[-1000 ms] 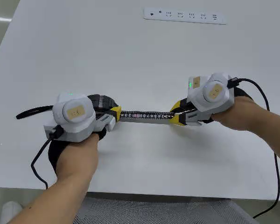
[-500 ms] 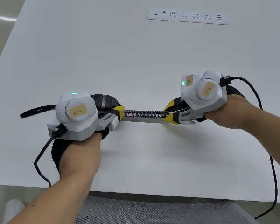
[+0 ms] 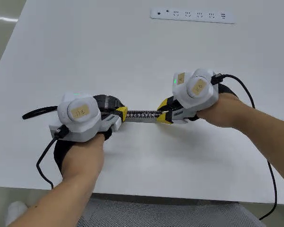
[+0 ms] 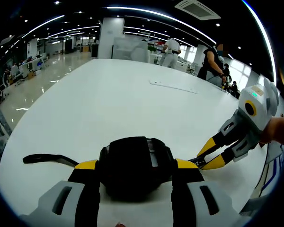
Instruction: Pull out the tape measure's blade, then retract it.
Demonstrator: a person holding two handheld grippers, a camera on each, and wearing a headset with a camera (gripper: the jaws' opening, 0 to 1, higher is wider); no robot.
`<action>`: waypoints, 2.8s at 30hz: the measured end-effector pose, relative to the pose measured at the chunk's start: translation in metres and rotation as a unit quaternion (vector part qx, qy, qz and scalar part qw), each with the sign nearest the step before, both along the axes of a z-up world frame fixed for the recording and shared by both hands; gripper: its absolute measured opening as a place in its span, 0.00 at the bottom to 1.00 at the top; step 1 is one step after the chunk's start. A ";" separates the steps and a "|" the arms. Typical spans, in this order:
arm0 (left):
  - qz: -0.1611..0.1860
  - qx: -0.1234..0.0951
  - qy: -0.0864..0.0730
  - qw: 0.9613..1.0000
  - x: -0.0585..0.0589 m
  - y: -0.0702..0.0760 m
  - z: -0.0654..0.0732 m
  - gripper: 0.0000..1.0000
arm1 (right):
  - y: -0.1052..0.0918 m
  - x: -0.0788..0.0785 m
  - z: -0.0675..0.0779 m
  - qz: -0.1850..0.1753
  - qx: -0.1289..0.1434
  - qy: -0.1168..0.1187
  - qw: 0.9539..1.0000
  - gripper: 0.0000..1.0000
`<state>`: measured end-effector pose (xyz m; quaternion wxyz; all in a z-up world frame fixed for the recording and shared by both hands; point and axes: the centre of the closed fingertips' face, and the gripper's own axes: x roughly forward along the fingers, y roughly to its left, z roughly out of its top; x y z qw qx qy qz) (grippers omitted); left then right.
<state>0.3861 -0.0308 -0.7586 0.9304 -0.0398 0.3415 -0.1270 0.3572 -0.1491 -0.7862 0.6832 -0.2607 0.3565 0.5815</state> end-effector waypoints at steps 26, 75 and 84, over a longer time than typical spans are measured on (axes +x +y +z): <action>0.006 -0.012 0.003 1.000 0.001 0.001 0.000 0.56 | 0.040 0.007 -0.006 -0.003 0.017 -0.007 1.000 0.11; -0.005 -0.027 -0.009 1.000 0.008 -0.001 0.010 0.61 | 0.073 0.013 0.001 -0.028 0.046 -0.022 0.998 0.29; -0.012 -0.028 -0.013 0.999 0.004 0.002 0.014 0.62 | 0.063 0.012 0.011 -0.061 0.066 -0.014 0.996 0.30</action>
